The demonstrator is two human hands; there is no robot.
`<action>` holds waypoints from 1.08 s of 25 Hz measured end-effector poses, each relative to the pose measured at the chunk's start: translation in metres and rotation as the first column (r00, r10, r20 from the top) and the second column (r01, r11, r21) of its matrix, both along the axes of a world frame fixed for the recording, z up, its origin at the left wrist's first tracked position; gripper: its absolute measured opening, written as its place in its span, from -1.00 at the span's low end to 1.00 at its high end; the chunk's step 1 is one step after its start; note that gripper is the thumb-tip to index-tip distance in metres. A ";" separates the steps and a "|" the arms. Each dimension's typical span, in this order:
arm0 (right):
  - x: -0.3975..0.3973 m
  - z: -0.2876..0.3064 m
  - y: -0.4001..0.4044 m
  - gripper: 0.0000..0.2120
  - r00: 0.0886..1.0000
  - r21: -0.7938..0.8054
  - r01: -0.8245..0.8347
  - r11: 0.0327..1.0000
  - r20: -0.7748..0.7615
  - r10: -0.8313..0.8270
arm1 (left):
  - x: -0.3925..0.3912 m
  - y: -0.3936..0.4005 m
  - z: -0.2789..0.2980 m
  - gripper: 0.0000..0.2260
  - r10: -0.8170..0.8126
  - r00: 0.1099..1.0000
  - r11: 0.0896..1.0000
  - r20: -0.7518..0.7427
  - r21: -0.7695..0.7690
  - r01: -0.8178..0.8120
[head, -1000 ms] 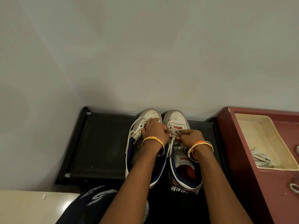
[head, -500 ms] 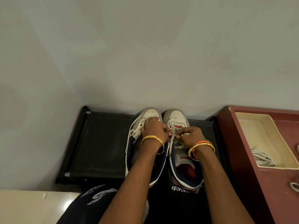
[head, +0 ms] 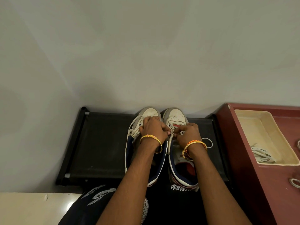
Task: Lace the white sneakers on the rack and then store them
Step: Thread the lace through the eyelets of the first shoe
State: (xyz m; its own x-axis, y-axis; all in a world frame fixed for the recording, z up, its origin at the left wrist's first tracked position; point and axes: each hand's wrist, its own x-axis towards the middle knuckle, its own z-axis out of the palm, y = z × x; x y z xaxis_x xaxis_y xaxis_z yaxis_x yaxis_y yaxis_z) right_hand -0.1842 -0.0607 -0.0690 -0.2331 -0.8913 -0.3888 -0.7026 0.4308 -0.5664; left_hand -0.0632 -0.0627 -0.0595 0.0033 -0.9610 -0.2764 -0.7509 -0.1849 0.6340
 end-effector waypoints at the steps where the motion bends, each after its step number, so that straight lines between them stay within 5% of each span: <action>1: -0.001 -0.001 0.000 -0.89 1.000 -0.009 0.023 1.000 0.014 -0.023 | 0.000 0.000 0.000 -0.86 -0.003 1.000 1.000 0.007 -0.003 0.003; 7: 0.002 -0.004 -0.004 -0.83 0.999 0.032 0.042 0.999 0.016 -0.042 | -0.004 -0.004 0.009 -0.64 -0.144 0.990 0.978 0.002 0.152 0.142; 11: 0.001 -0.003 -0.001 -0.79 0.989 0.015 0.134 0.991 0.055 -0.135 | -0.006 -0.009 0.004 -0.68 -0.196 0.968 0.966 0.159 0.203 0.162; 16: -0.015 0.009 0.005 -0.88 0.960 -0.017 0.238 0.971 0.154 -0.233 | 0.006 -0.018 0.014 -0.78 0.020 0.977 0.911 -0.211 0.406 0.069; 19: -0.010 0.014 0.007 -0.90 0.964 0.008 0.164 0.986 0.212 -0.162 | 0.009 -0.019 0.021 -0.71 0.043 0.967 0.889 -0.253 0.451 0.078; 27: -0.002 0.010 0.003 -0.88 0.977 0.064 0.092 0.994 0.189 -0.102 | 0.011 -0.020 0.023 -0.60 -0.208 0.975 0.887 -0.076 0.405 0.221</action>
